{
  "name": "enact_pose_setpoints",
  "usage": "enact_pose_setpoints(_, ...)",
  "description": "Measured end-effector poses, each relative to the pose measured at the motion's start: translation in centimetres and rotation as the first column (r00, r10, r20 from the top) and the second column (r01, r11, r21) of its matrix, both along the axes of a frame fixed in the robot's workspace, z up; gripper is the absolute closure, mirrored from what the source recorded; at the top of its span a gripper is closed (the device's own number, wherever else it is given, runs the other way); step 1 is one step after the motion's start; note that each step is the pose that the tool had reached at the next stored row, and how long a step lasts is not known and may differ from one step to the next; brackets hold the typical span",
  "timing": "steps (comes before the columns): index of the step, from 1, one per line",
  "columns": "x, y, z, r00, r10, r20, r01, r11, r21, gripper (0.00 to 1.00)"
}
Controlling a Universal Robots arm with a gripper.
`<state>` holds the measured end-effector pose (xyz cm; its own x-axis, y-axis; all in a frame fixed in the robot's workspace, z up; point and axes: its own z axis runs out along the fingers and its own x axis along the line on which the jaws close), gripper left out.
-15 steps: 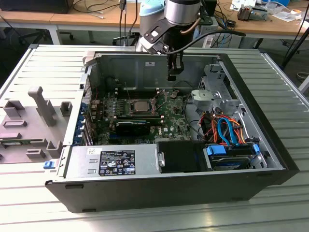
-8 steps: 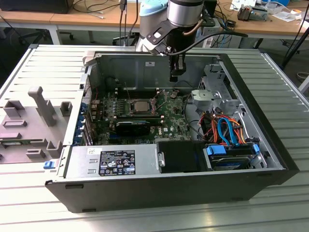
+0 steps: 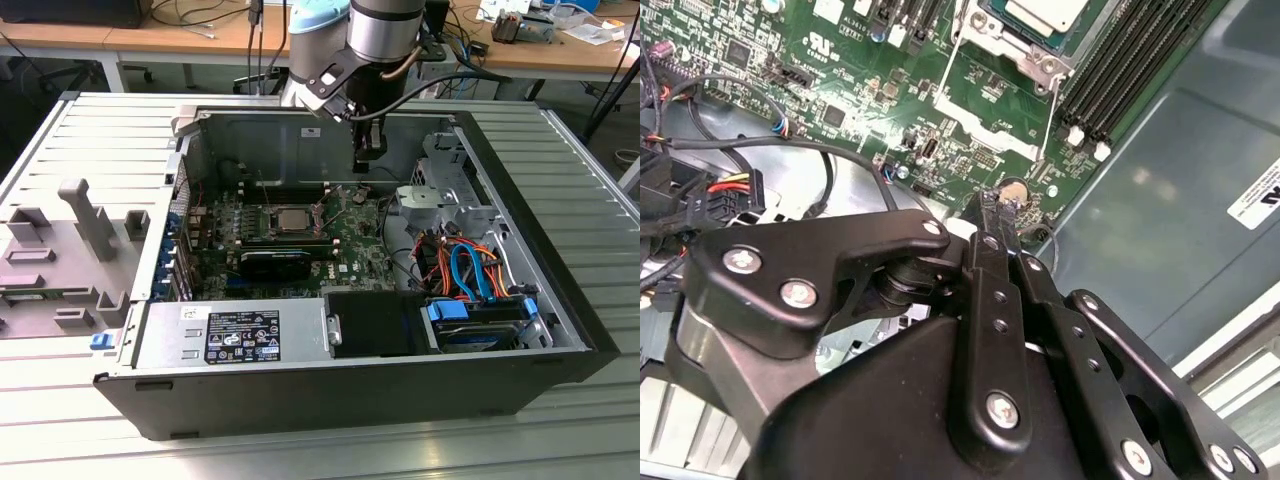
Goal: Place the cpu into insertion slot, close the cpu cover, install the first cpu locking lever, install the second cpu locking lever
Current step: 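Close the cpu cover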
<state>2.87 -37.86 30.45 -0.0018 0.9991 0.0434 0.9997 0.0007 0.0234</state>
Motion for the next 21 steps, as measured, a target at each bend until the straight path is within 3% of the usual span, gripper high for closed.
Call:
enact_pose_setpoints(11,0.15,0.01,-0.15,1.0,0.0,0.0002,0.0,1.0,0.0003,0.89)
enact_pose_setpoints(21,0.64,0.0,-0.85,1.0,0.005,0.0001,-0.005,1.0,0.0003,0.89)
